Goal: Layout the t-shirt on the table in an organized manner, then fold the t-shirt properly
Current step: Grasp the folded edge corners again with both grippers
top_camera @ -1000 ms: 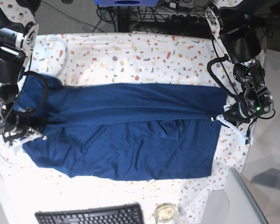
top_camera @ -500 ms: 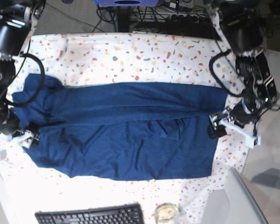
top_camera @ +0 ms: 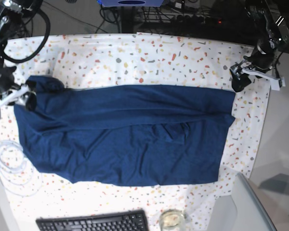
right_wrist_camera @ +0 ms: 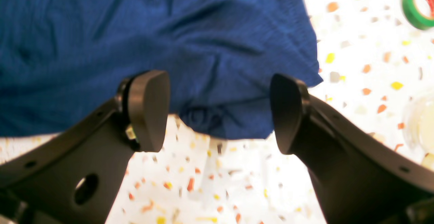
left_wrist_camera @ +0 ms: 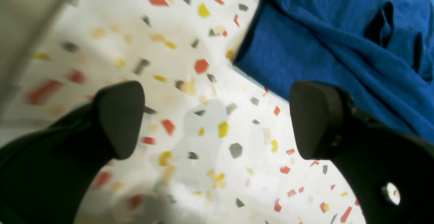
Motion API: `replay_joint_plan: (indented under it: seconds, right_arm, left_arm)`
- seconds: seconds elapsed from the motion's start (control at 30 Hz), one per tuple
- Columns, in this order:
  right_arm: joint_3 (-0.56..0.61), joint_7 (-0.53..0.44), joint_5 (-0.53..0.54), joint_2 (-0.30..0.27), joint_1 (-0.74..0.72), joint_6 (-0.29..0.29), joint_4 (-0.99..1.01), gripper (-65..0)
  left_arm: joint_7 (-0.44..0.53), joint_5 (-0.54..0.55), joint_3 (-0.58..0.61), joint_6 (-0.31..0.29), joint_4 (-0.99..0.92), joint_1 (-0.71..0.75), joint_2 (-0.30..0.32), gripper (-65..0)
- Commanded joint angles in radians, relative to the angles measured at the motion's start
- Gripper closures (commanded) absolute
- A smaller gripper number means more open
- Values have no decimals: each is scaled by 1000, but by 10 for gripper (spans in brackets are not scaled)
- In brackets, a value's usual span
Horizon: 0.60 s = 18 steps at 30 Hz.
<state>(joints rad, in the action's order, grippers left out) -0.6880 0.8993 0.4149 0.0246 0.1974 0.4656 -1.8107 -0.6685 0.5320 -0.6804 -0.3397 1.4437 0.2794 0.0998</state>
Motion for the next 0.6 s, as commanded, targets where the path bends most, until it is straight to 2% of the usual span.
replay_joint_plan:
  seconds: [0.0, 0.03, 0.1, 0.17, 0.47, 0.57]
  right_arm:
    - [-28, -16, 14, 2, -8, 40, -11, -434]
    - [-54, -16, 14, 13, -8, 69, -8, -434]
    - [-114, -15, 14, 36, -13, 123, 10, -434]
    - [-155, -15, 14, 45, -16, 143, 32, -434]
    - [-175, -16, 14, 42, -8, 155, 73, -428]
    - [-175, -16, 14, 42, -8, 155, 73, -428]
  left_arm:
    - [16, 15, -2, -5, -11, -9, 10, -650]
    - [17, 15, 0, -6, -30, -25, 10, -650]
    - [17, 15, 0, -48, -74, -55, 8, -650]
    - [17, 15, 0, -75, -108, -75, 7, -650]
    - [17, 9, 4, -78, -252, -193, 7, -650]
    - [17, 9, 51, -78, -278, -207, 8, -635]
